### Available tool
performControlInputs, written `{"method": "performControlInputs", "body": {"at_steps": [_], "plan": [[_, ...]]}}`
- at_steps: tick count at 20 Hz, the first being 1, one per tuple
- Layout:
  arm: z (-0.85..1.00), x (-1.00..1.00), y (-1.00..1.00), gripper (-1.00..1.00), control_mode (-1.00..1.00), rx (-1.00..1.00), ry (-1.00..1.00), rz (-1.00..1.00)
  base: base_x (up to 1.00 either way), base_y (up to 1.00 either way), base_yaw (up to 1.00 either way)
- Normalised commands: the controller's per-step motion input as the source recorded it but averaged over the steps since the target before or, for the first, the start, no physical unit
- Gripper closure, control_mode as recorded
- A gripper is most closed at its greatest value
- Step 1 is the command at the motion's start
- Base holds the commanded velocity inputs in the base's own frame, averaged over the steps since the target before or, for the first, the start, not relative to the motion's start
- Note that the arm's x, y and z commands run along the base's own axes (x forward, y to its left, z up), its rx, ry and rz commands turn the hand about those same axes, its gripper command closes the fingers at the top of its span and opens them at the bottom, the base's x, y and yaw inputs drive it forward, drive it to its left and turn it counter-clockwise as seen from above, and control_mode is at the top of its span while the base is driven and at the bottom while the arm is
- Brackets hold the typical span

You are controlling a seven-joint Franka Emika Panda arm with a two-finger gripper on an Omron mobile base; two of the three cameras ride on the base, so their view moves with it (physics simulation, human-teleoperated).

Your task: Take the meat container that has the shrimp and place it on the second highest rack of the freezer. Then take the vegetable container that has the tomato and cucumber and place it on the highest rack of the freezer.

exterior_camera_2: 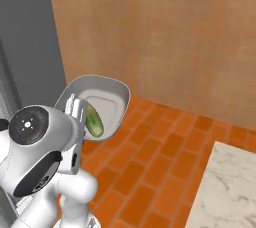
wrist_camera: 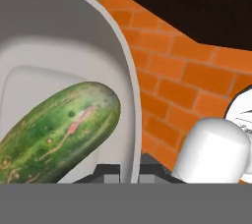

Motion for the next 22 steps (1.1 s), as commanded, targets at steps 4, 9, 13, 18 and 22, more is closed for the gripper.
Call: {"method": "performControlInputs", "body": {"at_steps": [4, 9, 13, 18, 22], "plan": [[0.0, 0.0, 0.0, 1.0, 1.0, 0.0, 0.0, 0.0, 1.0, -0.34, 0.08], [0.0, 0.0, 0.0, 1.0, 1.0, 0.0, 0.0, 0.0, 1.0, -0.27, 0.1], [0.0, 0.0, 0.0, 1.0, 1.0, 0.0, 0.0, 0.0, 0.97, -0.04, 0.11], [0.0, 0.0, 0.0, 1.0, 1.0, 0.0, 0.0, 0.0, 0.75, 0.39, 0.42], [0.0, 0.0, 0.0, 1.0, 1.0, 0.0, 0.0, 0.0, 0.24, 0.19, 0.58]]}}
